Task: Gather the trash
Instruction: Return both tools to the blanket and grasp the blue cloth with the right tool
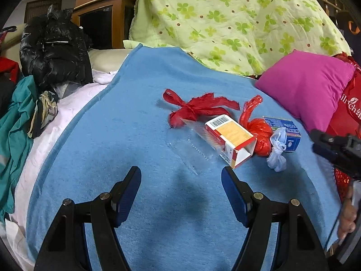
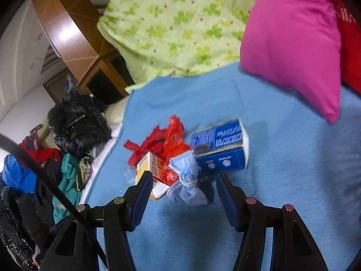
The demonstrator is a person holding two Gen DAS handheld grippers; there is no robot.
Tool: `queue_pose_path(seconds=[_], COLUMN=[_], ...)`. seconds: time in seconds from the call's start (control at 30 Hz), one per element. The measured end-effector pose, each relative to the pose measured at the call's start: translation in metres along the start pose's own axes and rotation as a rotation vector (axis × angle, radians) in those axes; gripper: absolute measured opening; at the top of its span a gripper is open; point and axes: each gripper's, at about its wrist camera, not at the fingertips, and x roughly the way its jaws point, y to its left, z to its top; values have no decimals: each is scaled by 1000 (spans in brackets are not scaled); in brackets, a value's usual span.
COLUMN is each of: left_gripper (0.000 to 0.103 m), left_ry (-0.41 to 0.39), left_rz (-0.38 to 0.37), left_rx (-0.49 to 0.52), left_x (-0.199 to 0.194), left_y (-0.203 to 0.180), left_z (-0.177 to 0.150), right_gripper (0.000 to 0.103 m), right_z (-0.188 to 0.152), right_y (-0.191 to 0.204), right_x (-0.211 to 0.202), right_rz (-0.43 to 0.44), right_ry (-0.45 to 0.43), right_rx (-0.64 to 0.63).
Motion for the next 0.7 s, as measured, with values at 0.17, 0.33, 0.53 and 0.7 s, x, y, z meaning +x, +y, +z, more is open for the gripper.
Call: queue_pose_path(seconds=[0.17,0.33,0.53,0.7], left_gripper=[74,74,75,75], left_ry=[17,30,52,105], left_rz=[-66,-207,-237,-182], left_rx=[-65,-161,-223,-242], left_x=[8,20,46,71], left_y=[14,21,19,19], left_z=[5,15,29,34], right_gripper=[63,61,40,38], right_z=[0,-6,-13,-16], right_y=[2,2,2,11], right_x=[34,61,83,81], right_rz=[-17,-61,-62,-82], right_ry=[52,84,132,130], right_rx=[29,33,41,-17])
